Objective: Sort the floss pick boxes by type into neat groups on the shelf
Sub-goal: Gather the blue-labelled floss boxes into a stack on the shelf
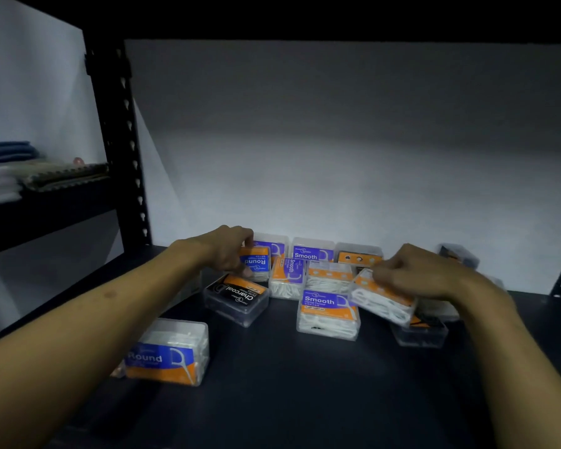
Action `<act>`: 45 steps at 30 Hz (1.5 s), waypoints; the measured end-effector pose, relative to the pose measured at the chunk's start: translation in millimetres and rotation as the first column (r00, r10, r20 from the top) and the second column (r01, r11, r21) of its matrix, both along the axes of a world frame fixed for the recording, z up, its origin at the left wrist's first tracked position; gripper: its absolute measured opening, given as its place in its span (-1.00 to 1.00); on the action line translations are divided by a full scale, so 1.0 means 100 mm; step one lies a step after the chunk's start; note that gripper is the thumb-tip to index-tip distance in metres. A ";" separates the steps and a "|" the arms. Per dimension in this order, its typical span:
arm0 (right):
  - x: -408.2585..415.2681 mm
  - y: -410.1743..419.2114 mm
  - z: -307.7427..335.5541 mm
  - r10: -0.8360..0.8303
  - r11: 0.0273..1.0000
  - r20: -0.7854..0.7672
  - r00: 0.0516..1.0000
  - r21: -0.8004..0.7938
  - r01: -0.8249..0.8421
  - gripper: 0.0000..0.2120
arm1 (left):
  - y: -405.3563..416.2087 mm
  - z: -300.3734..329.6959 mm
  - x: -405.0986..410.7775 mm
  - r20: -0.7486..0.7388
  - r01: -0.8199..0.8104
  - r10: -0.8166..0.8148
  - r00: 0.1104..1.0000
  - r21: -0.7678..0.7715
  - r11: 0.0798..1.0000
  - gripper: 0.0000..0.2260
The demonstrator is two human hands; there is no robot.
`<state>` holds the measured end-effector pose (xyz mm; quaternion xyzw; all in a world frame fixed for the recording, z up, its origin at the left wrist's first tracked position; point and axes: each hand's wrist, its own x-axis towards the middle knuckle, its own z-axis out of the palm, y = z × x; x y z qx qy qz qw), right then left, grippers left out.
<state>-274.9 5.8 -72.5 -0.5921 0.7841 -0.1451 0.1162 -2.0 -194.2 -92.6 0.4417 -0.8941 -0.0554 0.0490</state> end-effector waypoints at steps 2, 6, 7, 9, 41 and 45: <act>0.01 -0.02 -0.01 -0.016 0.997 -0.050 0.999 -0.077 0.012 -0.69 | 0.01 0.00 0.00 -0.013 0.003 -0.002 1.000 0.010 1.000 -0.49; -0.03 -0.08 -0.07 -0.096 0.965 -0.088 0.991 -0.251 0.072 -0.68 | 0.01 0.00 0.01 -0.034 0.005 -0.004 0.999 0.019 1.000 -0.51; -0.05 -0.10 -0.09 -0.090 0.957 -0.073 0.993 -0.281 0.066 -0.68 | 0.02 0.00 0.01 -0.035 0.004 -0.004 0.999 0.019 1.000 -0.53; -0.01 -0.13 -0.12 0.005 0.940 -0.035 0.999 -0.340 -0.017 -0.68 | 0.05 0.00 0.02 -0.036 0.004 -0.003 0.999 0.022 1.000 -0.53; 0.20 -0.58 -0.28 0.106 0.975 -0.051 0.993 -0.189 -0.113 -0.73 | 0.25 -0.05 0.02 -0.095 0.020 -0.017 0.995 0.027 0.999 -0.54; 0.20 -0.63 -0.31 0.094 0.971 -0.040 0.995 -0.215 -0.100 -0.66 | 0.25 -0.07 0.01 -0.092 0.022 -0.022 0.995 0.000 1.000 -0.54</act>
